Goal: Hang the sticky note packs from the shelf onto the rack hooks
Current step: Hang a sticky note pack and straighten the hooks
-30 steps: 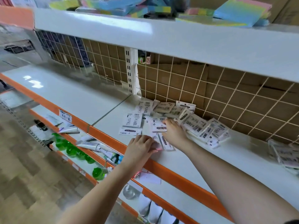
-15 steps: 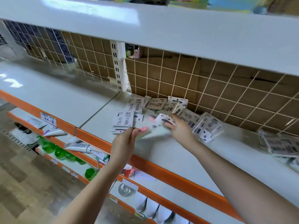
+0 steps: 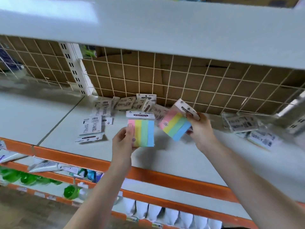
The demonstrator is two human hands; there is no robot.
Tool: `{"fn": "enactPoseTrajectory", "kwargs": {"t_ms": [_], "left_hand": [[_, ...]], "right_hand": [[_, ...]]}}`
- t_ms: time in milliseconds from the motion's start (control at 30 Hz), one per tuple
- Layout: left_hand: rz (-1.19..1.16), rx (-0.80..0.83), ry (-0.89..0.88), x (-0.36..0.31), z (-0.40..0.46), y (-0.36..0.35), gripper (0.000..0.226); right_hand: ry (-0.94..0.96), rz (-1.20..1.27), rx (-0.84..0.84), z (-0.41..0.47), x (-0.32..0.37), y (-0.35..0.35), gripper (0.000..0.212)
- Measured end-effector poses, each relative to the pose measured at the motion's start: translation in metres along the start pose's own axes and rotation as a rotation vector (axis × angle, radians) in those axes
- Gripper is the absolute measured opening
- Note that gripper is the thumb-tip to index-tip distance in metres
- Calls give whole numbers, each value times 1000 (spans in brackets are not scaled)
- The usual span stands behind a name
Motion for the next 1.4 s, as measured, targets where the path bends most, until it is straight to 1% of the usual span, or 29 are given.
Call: {"fn": "enactPoseTrajectory", "kwargs": {"t_ms": [100,167,233,300,400,533,600,633,667,733,833,933,1033,1267,1367,1400], "left_hand": [[-16,67,60,7,-8,-41,13],[-43,117,117,13,-15,-69,7],[-53,178,154,19,-25,-99,12],[-29,236,169,23,-38,-129,16],[29,328,175,31,-64,-174,17],[98,464,159,38,-110,-235,22],[116,542,119,40,-138,-265,22],[124,585,94,40,-153,-281,23],[131,629,74,42,-168,-296,27],[129,694,54,45,-197,-324,33],[91,755,82,52,-237,-362,28],[107,816,81,58,-273,-402,28],[132,896,58,63,-309,-445,23],[224,944,56,84,-359,-523,12],[242,996,23,85,-374,-556,22],[249,1015,13,85,-378,-568,22]], "right_hand": [[-65,154,-101,-18,-7,45,11],[-92,233,-108,-30,-7,68,7],[-114,305,-138,-45,-6,94,10],[-131,317,-169,-61,-5,122,15],[-139,233,-199,-88,-3,162,17],[-93,56,-181,-126,3,204,22],[-40,-61,-215,-149,10,230,21],[-15,-116,-234,-162,14,242,26],[-3,-165,-248,-176,17,254,29],[-8,-230,-251,-201,18,276,30],[12,-230,-262,-237,20,313,27],[53,-236,-289,-276,29,353,25],[62,-208,-354,-315,37,398,23],[73,-188,-528,-375,49,485,35],[101,-187,-607,-390,56,519,33],[110,-180,-623,-393,58,530,33]]}}
Point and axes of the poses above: each hand's wrist, its own z-axis towards the middle knuckle, its own y-axis out of the back of the hand, x = y × z, the point moved 10 cm from there along z, towards the middle knuckle, and after that the axes turned 9 degrees about x, right-handed, at the moved point
